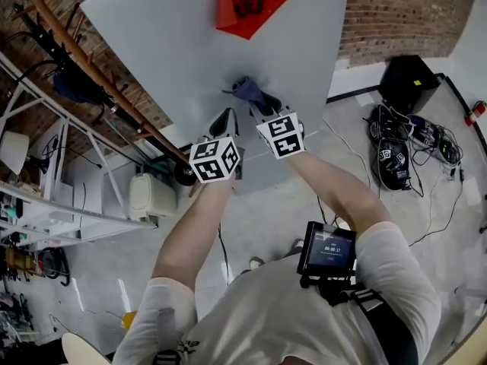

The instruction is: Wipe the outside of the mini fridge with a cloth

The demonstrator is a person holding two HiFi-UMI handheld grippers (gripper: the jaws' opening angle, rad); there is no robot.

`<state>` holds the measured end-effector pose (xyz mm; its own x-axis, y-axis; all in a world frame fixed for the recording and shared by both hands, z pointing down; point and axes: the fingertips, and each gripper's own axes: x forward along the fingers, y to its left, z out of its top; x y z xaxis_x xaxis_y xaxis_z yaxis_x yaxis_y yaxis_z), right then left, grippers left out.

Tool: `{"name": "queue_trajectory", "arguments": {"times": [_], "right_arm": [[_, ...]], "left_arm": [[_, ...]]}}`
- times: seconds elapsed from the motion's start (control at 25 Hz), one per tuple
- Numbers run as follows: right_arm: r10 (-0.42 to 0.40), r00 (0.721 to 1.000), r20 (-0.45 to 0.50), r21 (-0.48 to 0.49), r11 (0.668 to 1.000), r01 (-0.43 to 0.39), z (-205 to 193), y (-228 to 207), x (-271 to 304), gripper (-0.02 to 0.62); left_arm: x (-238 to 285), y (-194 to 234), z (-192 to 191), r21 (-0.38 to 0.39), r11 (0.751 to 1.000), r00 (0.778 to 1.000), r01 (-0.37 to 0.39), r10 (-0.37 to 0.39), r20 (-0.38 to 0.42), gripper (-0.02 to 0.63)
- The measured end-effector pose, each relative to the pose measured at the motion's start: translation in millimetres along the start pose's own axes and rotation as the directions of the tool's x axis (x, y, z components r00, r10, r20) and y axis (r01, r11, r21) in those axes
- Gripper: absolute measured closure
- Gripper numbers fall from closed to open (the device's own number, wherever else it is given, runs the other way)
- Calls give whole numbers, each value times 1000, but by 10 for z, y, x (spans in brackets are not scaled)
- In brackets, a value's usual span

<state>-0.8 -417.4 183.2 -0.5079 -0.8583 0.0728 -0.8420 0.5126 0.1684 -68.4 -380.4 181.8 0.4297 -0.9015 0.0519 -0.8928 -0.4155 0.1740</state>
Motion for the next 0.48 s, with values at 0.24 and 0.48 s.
{"name": "queue_trajectory", "arguments": {"times": [0.24,0.48], "right_arm": [[-58,998,-13,13,998,58,-123,-706,-213,485],[-109,994,-28,21,994,110,-239,-1360,-386,485]], "left_arm": [[401,-461,-68,1,999,999,38,-38,-10,603],[785,-867,-112,-2,997,997,71,-71,-12,603]]}}
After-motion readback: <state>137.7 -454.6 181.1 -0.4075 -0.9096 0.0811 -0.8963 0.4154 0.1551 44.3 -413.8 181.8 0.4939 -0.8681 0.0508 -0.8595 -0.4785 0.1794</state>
